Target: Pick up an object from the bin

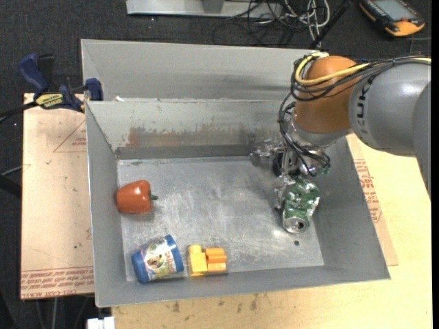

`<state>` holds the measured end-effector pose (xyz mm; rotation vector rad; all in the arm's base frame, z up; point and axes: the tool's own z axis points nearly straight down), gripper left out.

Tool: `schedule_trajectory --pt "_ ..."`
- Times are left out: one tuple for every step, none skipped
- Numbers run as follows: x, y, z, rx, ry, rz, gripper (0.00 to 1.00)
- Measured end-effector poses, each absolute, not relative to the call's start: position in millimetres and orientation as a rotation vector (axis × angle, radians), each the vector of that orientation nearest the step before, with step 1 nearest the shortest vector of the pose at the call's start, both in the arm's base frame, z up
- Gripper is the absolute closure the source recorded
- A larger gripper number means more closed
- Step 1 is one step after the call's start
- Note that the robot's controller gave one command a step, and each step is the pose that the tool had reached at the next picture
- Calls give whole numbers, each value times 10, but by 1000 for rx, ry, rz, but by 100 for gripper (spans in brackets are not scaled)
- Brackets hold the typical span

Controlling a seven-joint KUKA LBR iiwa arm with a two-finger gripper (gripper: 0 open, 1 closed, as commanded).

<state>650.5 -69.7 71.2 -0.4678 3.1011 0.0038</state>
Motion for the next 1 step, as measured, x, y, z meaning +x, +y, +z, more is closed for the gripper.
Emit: schedule_trajectory --pt "6465 -1144 825 -619 3075 3 0"
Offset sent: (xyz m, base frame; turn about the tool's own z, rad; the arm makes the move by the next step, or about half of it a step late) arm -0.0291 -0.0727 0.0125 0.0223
